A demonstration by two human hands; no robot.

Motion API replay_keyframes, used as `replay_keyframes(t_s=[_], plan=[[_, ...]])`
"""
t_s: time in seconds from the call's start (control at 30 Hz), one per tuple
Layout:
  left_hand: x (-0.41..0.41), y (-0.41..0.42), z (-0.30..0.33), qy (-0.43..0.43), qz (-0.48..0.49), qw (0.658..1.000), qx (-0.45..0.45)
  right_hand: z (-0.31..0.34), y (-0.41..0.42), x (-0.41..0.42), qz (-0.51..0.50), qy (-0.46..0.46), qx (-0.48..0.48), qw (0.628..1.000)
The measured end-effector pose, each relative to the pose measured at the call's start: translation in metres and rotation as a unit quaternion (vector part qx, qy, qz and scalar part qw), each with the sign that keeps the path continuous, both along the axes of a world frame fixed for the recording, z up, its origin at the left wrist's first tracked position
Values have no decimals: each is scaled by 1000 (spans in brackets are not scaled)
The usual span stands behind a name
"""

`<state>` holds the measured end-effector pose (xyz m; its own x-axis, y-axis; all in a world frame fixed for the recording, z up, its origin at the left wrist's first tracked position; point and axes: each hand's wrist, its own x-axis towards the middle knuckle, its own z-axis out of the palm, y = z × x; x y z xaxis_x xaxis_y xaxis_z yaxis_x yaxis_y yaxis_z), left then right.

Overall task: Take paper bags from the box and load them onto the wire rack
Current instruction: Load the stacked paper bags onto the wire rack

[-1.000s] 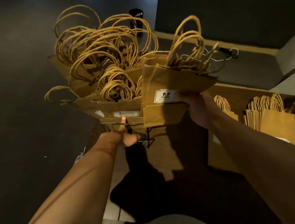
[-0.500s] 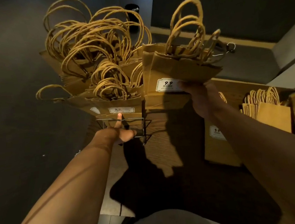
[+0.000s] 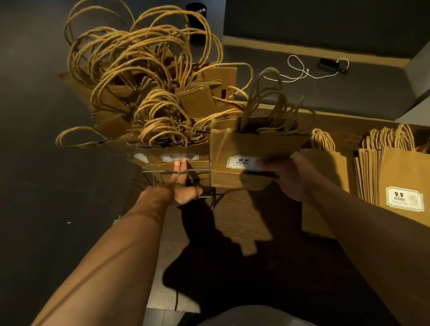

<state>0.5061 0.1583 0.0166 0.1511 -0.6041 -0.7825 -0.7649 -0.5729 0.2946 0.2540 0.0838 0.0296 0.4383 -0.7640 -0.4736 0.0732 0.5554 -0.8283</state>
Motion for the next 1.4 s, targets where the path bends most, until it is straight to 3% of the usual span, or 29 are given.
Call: replay_keyframes(t_s=[0.27,0.53,0.8,0.93,1.1,1.4], plan=[[12,-3,-20,45,-10,999,-7,9,7,64,75,35,-81,993],[20,-1,-22,59,18,998,12,11,-4,49,37,81,-151,984],[10,0,-25,66,57,996,8,27,-3,27,-16,210,-260,942],[24,-14,-70,59,27,998,2,25,2,22,-1,164,-212,963],[12,-7,-40,58,40,997,9,24,8,6,34,105,-123,986],[10,-7,-37,40,14,999,-3,19,5,27,74,67,-52,994]])
